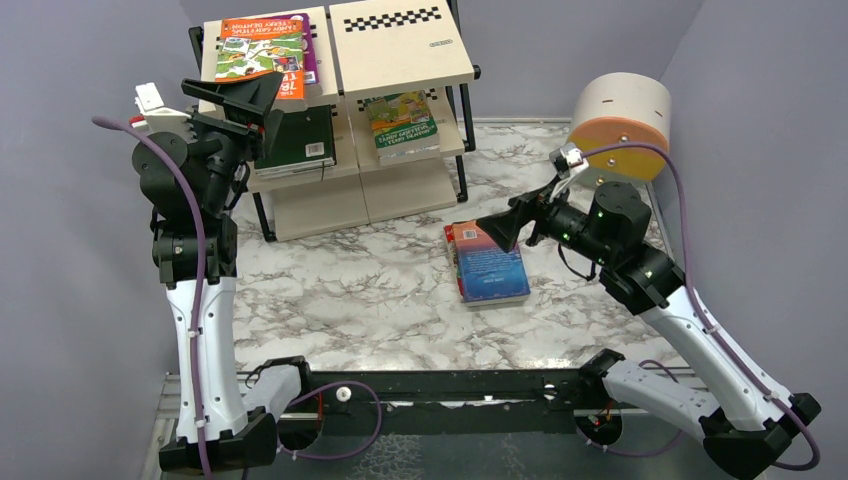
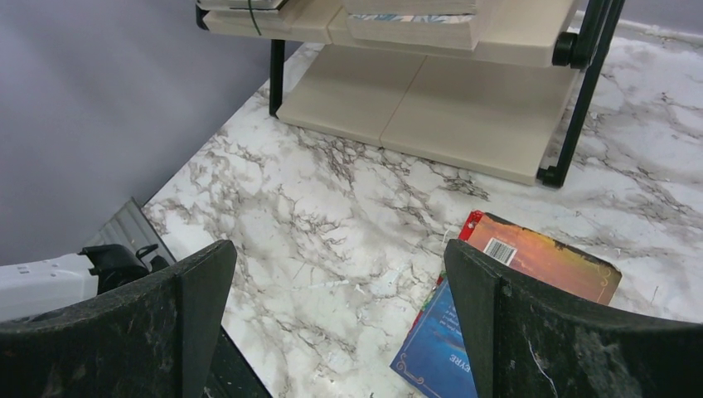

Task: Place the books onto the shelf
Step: Place the book on the shelf.

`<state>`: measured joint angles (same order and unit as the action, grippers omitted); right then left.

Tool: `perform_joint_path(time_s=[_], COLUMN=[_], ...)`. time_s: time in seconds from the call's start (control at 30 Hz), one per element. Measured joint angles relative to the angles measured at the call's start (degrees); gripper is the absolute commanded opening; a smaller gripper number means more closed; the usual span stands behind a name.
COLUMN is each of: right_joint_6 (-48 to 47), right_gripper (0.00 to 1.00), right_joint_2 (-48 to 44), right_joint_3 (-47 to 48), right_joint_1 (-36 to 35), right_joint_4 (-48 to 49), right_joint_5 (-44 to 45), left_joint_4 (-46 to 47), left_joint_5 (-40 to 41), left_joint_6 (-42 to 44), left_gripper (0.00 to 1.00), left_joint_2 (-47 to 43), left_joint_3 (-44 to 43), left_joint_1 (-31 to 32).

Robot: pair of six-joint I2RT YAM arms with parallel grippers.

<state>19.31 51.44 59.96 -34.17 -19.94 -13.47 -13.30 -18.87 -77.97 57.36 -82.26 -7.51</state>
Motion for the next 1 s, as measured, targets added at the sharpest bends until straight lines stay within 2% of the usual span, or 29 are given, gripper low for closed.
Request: perform_joint_path(time_s=[1.0], right_joint_6=[1.0], right_gripper=[0.95], right_joint_2=[-1.6], right_joint_3=[-1.4], right_joint_1=[0.0], right_joint_4=[-0.4], right_joint_5=[1.3], left_joint_4=[1.2], left_joint_5=[-0.5], left_joint_6=[-0.6], left_gripper=[0.80], left_joint_2=[3.1], left_joint_3=[-2.8], left_joint_1=[0.0])
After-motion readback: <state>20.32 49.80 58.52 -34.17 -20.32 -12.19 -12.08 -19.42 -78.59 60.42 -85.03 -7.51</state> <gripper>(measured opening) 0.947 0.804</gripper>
